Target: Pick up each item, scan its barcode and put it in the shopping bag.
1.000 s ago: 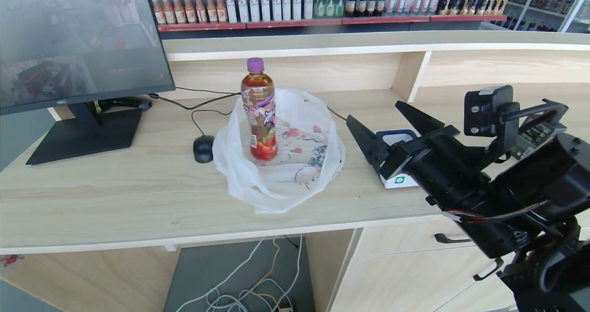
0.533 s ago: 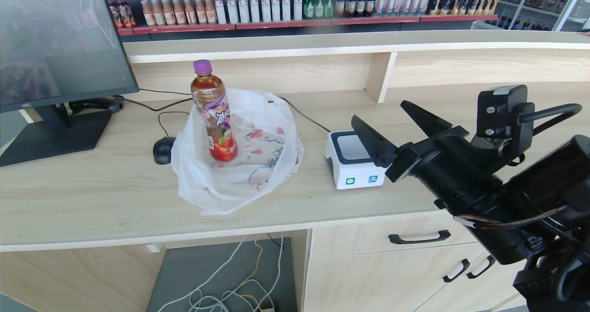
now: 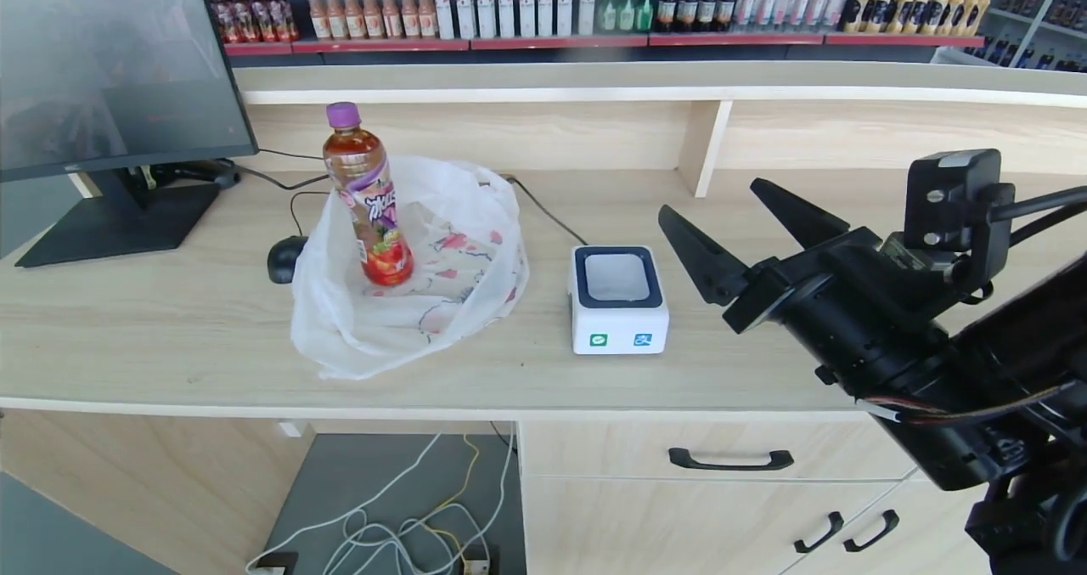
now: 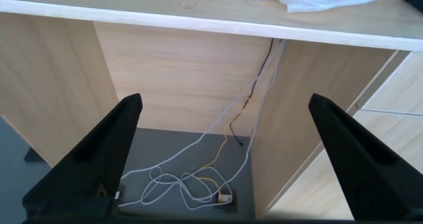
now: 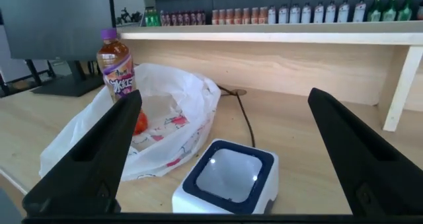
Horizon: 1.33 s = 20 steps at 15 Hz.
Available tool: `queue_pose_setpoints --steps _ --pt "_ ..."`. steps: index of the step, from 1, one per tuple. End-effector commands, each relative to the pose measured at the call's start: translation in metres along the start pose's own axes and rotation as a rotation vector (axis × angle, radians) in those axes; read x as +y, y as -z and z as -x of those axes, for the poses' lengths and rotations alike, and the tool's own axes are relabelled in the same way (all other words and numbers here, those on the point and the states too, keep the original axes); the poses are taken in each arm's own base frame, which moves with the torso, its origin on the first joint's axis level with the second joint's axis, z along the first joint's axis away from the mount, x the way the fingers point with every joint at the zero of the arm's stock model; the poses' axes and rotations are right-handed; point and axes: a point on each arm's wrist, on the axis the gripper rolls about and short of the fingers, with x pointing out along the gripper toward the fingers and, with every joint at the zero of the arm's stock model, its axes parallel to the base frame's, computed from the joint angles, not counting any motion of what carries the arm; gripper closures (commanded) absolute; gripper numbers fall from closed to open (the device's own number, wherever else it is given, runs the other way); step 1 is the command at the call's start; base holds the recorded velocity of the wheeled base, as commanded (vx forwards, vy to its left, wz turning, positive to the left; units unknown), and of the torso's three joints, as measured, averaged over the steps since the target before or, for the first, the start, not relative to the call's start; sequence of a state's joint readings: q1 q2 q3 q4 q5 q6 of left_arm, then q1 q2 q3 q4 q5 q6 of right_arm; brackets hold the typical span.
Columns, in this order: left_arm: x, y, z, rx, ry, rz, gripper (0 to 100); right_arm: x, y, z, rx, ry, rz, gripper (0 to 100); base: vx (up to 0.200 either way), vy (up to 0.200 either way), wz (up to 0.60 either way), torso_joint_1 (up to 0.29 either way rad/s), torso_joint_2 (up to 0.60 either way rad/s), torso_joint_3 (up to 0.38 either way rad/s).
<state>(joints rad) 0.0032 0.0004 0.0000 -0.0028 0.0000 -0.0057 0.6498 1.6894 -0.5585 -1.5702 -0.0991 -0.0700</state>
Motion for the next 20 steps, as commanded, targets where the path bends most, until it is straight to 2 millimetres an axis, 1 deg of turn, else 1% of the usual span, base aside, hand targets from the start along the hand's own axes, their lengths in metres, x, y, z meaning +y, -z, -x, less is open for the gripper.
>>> queue_pose_setpoints --steps 1,3,5,7,9,13,15,20 --pt "0.000 0.000 0.000 -0.001 -0.001 0.000 0 0.000 0.000 0.000 -0.001 0.000 0.001 0 0.000 -0.200 0.00 0.002 0.01 0.002" --pt "0.000 0.000 0.000 -0.001 0.000 0.000 0 -0.001 0.000 0.000 0.001 0.003 0.002 0 0.000 -0.200 0.00 0.005 0.00 0.002" --pt "0.000 0.000 0.000 -0.001 -0.001 0.000 0 -0.009 0.001 -0.002 -0.002 0.032 0.017 0 0.000 -0.200 0.00 0.005 0.00 -0.007" --pt "0.000 0.000 0.000 0.001 -0.001 0.002 0 -0.014 0.005 0.002 0.022 0.046 0.024 0 0.000 -0.200 0.00 0.000 0.00 0.000" --pt "0.000 0.000 0.000 0.001 -0.001 0.002 0 -0.015 0.006 0.003 0.029 0.048 0.024 0 0.000 -0.200 0.00 0.007 0.00 0.002" --pt "0.000 0.000 0.000 0.002 -0.001 0.000 0 -0.014 0.003 0.006 0.022 0.046 0.024 0 0.000 -0.200 0.00 0.001 0.00 0.001" --pt "0.000 0.000 0.000 0.002 -0.001 0.000 0 -0.012 0.006 0.009 0.041 0.035 0.022 0 0.000 -0.200 0.00 0.002 0.00 0.002" --pt "0.000 0.000 0.000 0.001 0.000 -0.003 0 -0.011 0.015 0.012 0.081 0.034 0.025 0 0.000 0.000 0.00 0.000 0.00 0.000"
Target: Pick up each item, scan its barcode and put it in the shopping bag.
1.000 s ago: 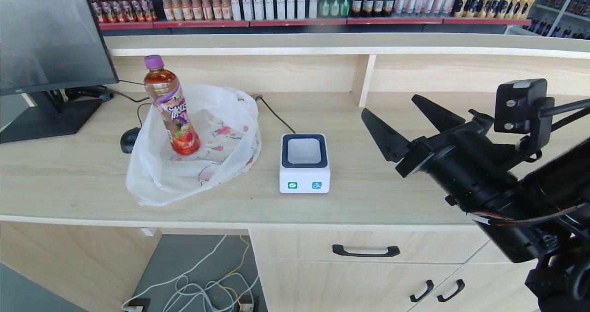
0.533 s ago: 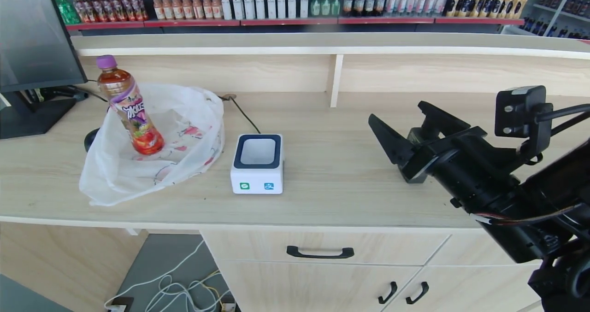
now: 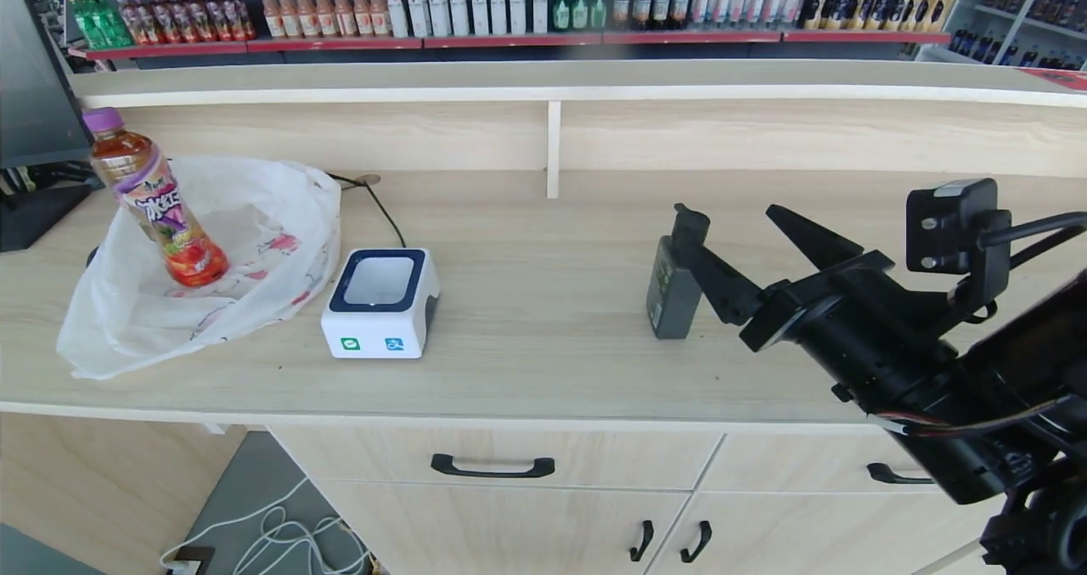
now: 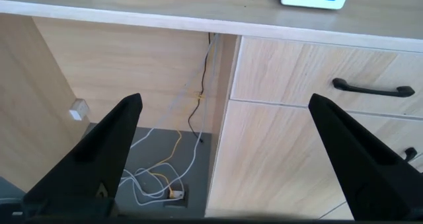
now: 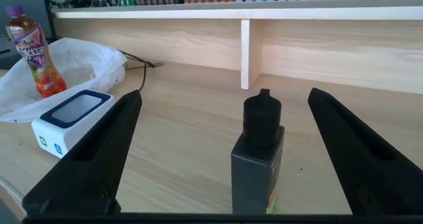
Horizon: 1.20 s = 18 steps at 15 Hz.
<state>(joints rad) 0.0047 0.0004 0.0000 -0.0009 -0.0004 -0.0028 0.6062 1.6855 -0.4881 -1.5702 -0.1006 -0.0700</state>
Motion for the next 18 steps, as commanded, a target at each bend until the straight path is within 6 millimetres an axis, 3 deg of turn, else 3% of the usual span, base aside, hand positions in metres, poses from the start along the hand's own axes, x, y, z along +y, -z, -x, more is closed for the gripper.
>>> queue_pose_setpoints --steps 1,18 --pt "0.000 0.000 0.000 0.000 0.001 -0.004 0 0.000 0.007 0.000 0.025 0.001 0.005 0 0.000 0.000 0.00 0.000 0.00 0.000" --pt "0.000 0.000 0.000 0.002 0.001 -0.003 0 -0.005 0.054 -0.023 0.137 0.029 0.027 0 0.000 0.000 0.00 0.000 0.00 0.000"
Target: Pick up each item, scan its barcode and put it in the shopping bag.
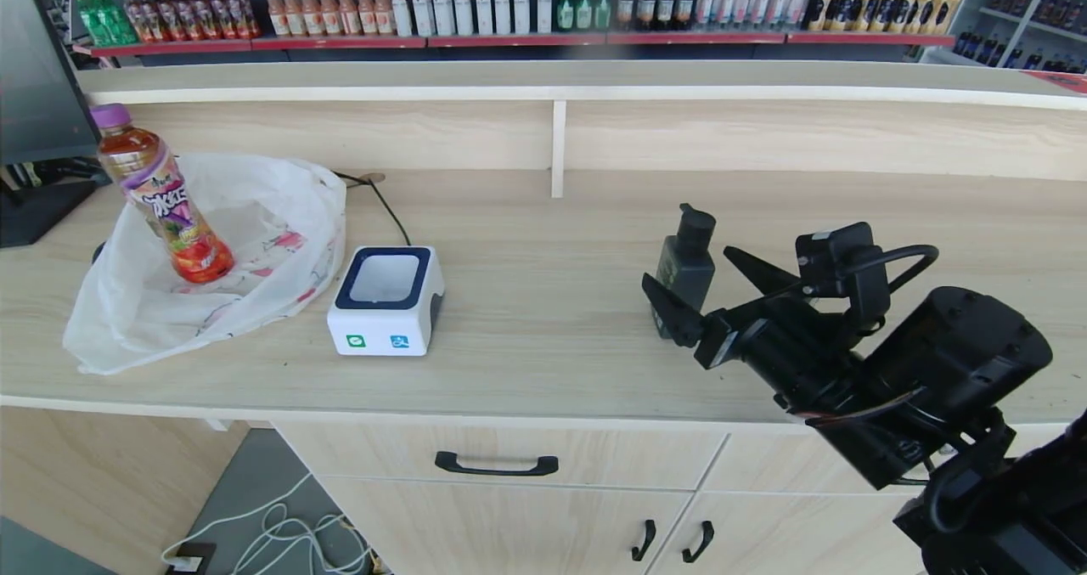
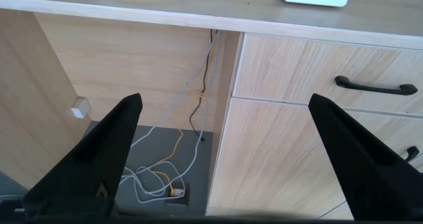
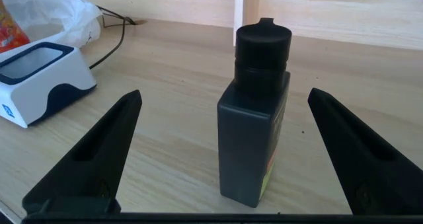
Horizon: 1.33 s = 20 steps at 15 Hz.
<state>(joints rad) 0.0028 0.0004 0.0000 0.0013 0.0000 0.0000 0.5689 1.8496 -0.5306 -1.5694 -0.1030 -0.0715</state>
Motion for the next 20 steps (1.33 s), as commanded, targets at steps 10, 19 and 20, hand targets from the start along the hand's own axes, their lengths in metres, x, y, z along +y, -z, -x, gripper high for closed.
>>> queue_pose_setpoints --steps 10,19,20 --pt "0.000 0.000 0.000 0.000 0.000 0.000 0 0.004 0.024 -0.039 0.000 0.140 -0.005 0 0.000 0.000 0.00 0.000 0.00 0.000" --pt "0.000 0.000 0.000 0.000 0.000 0.000 0 0.009 0.038 -0.054 0.007 0.269 -0.034 0 0.000 0.000 0.00 0.000 0.00 0.000" --pt "0.000 0.000 0.000 0.000 0.000 0.000 0 0.009 0.039 -0.055 0.005 0.273 -0.034 0 0.000 0.000 0.00 0.000 0.00 0.000"
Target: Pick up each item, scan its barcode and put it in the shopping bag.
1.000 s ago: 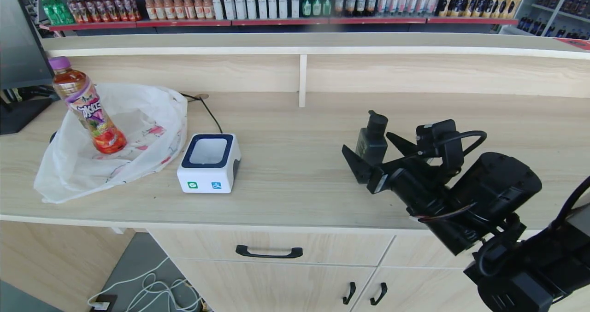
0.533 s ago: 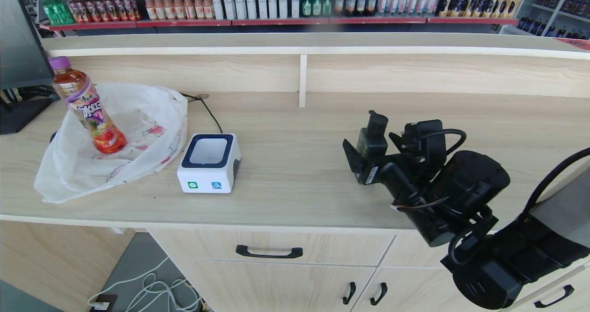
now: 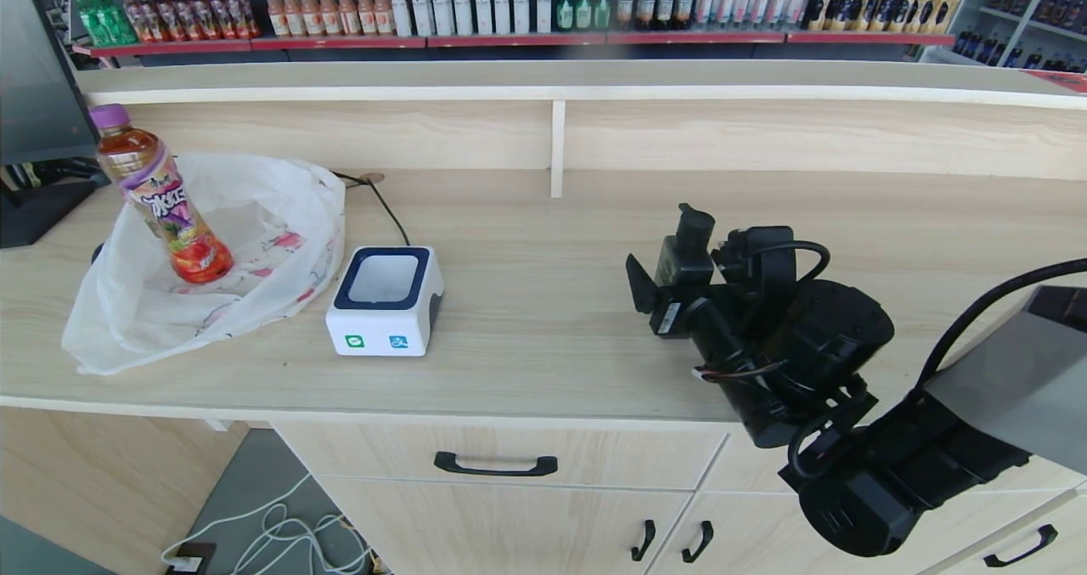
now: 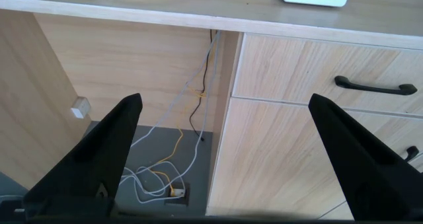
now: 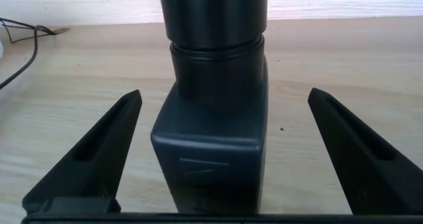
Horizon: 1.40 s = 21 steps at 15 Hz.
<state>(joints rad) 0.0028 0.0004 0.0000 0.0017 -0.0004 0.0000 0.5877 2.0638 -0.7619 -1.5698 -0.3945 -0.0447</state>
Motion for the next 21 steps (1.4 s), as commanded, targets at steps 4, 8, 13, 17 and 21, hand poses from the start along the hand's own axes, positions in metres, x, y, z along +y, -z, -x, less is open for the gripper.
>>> queue_pose_setpoints --steps 4,8,13,17,21 --pt "0.000 0.000 0.000 -0.001 -0.001 -0.002 0 -0.007 0.010 -0.011 0.003 0.031 0.009 0 0.000 0.000 0.00 0.000 0.00 0.000" --pt "0.000 0.000 0.000 -0.001 -0.001 0.000 0 -0.011 0.011 -0.012 0.006 0.041 0.012 0 0.000 0.000 0.00 0.000 0.00 0.000" --pt "0.000 0.000 0.000 -0.001 -0.001 0.000 0 -0.011 0.013 -0.012 0.013 0.041 0.013 0 0.000 0.000 0.00 0.000 0.00 0.000" --pt "0.000 0.000 0.000 -0.001 -0.001 0.000 0 -0.011 0.010 -0.012 0.004 0.041 0.009 100 0.000 0.000 0.00 0.000 0.00 0.000" --pt "0.000 0.000 0.000 -0.001 -0.001 0.000 0 -0.012 0.007 -0.011 -0.002 0.041 0.000 100 0.000 0.000 0.00 0.000 0.00 0.000"
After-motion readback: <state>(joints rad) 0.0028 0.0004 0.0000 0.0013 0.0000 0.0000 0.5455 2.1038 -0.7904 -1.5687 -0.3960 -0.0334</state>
